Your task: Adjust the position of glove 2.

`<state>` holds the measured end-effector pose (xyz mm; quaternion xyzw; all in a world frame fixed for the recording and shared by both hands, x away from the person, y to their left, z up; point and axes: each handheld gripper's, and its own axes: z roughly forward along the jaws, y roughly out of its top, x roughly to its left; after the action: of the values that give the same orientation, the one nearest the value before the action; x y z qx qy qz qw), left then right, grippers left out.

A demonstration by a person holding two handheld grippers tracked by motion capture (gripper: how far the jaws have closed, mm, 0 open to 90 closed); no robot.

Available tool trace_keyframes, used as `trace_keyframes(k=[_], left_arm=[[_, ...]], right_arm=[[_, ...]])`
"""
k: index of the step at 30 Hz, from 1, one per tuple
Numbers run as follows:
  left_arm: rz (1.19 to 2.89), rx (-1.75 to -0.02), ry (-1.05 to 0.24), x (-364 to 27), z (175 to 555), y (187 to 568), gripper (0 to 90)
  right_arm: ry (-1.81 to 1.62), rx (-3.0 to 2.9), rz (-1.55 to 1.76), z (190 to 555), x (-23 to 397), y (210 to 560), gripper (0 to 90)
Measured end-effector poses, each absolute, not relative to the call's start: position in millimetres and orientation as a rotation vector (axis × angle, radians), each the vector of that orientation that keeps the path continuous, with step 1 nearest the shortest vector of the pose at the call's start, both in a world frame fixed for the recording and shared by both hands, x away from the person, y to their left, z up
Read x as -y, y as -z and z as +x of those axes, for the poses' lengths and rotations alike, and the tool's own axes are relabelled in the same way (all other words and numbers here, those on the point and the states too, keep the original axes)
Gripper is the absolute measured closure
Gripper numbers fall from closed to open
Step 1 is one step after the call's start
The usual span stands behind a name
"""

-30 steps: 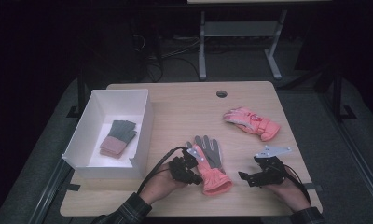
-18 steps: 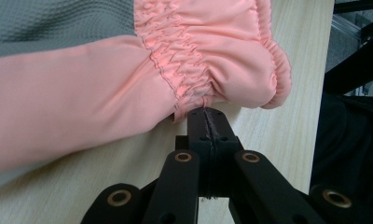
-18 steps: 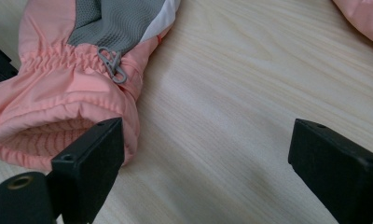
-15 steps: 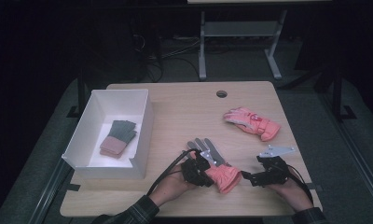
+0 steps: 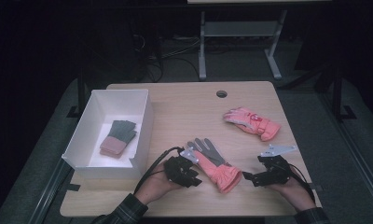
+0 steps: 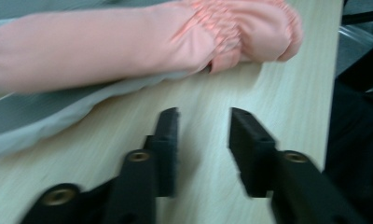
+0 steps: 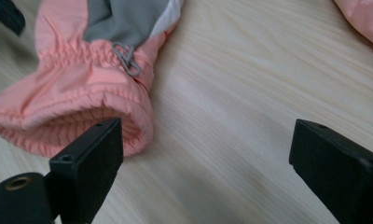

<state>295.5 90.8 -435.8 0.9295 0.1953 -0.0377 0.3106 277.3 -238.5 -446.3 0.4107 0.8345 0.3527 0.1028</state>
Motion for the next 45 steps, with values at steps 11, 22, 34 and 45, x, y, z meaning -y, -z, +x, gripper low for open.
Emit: trace_keyframes(k=[11, 22, 34, 45], left_arm=[[2.398, -0.561, 0.037, -121.9, 292.2, 447.5, 28.9], [2.385, -0.575, 0.025, -122.7, 292.8, 449.4, 27.9], [2.393, -0.567, 0.028, -120.8, 293.5, 450.2, 27.9], [2.405, -0.56, 0.04, -119.8, 294.0, 449.7, 27.9]], right_arm=[[-1.035, -2.514, 1.198, 297.4, 244.5, 433.5, 27.0], [-1.095, -2.446, 1.214, 345.7, 262.9, 415.9, 45.7], [-1.076, -2.369, 1.235, 405.6, 276.5, 407.1, 58.8], [-1.06, -2.384, 1.325, 447.9, 289.6, 419.3, 61.6]])
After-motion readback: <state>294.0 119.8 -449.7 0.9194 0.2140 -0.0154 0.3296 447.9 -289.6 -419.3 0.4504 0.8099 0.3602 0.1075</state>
